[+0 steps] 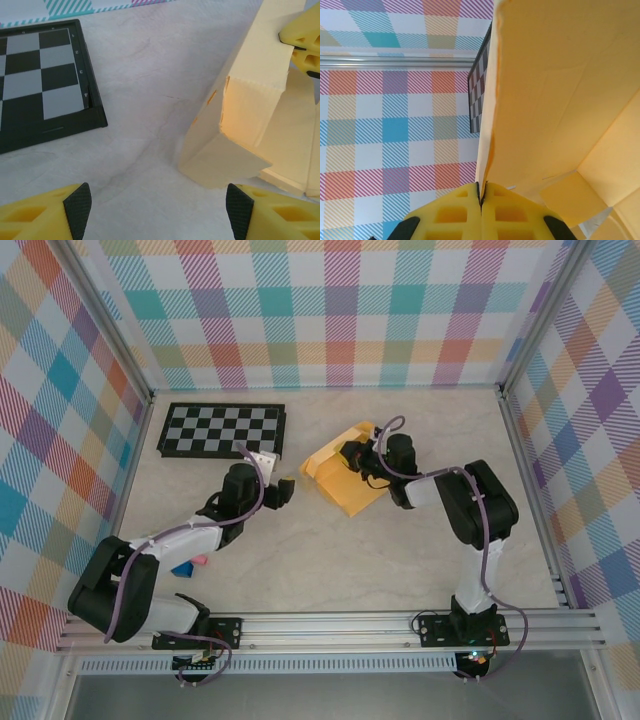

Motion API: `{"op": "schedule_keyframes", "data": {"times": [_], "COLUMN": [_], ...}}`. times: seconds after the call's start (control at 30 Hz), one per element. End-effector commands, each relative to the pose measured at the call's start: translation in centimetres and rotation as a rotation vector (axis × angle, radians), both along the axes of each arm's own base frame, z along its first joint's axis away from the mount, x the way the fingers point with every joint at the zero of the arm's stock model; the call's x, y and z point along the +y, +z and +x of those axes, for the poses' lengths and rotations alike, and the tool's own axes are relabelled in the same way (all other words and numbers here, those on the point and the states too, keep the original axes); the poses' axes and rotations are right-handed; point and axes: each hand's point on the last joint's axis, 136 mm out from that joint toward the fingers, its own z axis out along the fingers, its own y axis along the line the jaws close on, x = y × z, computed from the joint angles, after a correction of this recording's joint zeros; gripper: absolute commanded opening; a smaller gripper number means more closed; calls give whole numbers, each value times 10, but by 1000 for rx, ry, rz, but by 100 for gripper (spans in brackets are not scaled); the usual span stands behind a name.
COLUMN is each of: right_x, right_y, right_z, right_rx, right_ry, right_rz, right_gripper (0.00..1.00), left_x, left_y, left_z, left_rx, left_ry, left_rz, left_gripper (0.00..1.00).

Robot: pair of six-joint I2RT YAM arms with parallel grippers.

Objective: Fold the paper box

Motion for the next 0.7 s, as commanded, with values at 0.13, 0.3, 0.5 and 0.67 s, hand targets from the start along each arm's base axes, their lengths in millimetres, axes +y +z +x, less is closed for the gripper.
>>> {"op": "schedule_keyframes", "data": {"times": [0.13,0.3,0.5,0.67], "right_x": [-1,2,5,7], "right_y": [-8,-7,-6,-3], "right_z": [12,19,20,18], "right_rx": [-37,-31,-24,-27], "right_ry": [36,40,60,80], "right_rz": [0,19,26,29], "right_gripper": [0,0,0,0], "left_x": [-25,-53,-66,-72], "left_y": [4,0,-12,-16], "left_z": [16,25,36,45], "left_rx": [-35,-47,-80,-87], "left_ry": [-183,-320,-425,-487], "left_rz": [96,90,168,193], "left_gripper": [73,71,68,63]}}
